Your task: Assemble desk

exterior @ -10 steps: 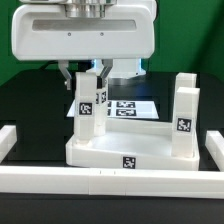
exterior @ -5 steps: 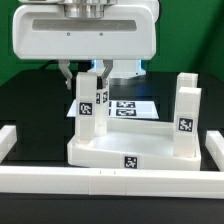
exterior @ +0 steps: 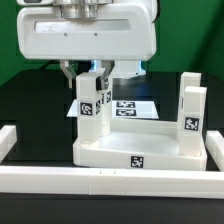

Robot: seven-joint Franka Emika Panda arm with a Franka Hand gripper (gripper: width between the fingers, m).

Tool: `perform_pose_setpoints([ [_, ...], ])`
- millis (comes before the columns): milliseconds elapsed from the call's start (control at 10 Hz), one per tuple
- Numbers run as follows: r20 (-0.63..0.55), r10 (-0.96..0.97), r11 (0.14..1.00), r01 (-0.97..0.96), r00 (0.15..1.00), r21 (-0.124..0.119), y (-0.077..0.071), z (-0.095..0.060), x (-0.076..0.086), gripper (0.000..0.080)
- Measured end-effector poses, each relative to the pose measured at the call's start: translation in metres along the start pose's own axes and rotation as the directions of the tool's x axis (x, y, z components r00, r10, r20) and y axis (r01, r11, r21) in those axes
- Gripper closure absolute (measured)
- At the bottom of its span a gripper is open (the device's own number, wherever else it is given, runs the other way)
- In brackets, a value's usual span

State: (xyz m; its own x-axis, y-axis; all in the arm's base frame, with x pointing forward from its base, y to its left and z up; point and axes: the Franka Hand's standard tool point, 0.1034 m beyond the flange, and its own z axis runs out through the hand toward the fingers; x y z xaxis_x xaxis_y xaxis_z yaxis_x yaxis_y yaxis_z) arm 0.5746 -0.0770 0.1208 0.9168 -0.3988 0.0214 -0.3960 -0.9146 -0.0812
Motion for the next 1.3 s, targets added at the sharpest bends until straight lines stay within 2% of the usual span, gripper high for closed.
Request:
perform_pose_setpoints([
  [100,-0.011,0.058,0.998,-0.058,0.998,0.018,0.0,0.0,0.001,0.0509],
  [300,-0.016,0.215,0.976,-0.214,0.976,0.036,-0.002,0.001,0.002,0.0509],
  [500,-0.003,0.373,0.927,-0.372,0.928,0.038,-0.008,0.001,0.0,0.0509],
  [900,0.023,0.647,0.762,-0.647,0.762,0.028,-0.017,0.002,-0.005,0.0509],
  [1000,0.024,0.661,0.75,-0.661,0.75,0.029,-0.017,0.002,-0.005,0.0439],
  [1100,0.023,0.639,0.768,-0.64,0.768,0.029,-0.017,0.003,-0.005,0.0439],
  [1200,0.023,0.614,0.788,-0.615,0.789,0.03,-0.017,0.003,-0.005,0.0303],
  [1300,0.023,0.598,0.801,-0.598,0.801,0.029,-0.017,0.004,-0.005,0.0303],
])
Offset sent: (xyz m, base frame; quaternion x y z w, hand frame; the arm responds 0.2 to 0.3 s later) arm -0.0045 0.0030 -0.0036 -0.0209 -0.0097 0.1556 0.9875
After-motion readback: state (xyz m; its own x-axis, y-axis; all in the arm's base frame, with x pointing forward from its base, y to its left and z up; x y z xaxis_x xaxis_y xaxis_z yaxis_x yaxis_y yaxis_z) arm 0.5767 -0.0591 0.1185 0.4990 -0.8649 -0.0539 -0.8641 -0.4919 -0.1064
